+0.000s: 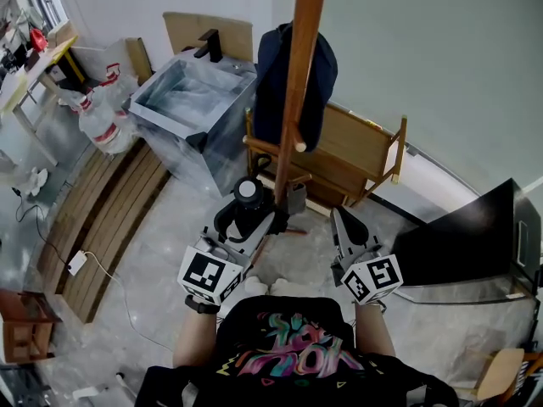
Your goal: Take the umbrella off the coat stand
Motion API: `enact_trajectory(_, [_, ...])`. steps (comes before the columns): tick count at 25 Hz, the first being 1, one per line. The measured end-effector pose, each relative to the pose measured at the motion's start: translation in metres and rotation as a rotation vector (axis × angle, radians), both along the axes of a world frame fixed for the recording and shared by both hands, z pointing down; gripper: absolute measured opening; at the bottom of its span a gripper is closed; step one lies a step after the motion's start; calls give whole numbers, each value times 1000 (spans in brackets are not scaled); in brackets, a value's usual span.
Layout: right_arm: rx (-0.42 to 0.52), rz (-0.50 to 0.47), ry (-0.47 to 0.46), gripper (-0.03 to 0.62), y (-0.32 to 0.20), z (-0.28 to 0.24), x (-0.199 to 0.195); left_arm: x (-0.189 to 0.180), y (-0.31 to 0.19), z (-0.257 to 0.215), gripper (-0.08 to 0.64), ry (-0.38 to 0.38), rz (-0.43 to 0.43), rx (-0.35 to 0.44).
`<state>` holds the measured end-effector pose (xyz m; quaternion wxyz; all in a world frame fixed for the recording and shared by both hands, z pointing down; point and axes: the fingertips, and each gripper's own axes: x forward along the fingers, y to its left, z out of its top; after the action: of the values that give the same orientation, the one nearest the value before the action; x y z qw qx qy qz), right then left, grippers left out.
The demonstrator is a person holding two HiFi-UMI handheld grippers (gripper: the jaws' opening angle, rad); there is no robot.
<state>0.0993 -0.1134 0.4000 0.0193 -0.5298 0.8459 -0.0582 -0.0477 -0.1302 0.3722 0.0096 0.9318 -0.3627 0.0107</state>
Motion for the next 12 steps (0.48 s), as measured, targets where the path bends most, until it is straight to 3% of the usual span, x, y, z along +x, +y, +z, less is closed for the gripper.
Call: enact_trajectory(12, [-4,-114,5,15,-19,2,-43,-71,3,17,247,-3,-202,-34])
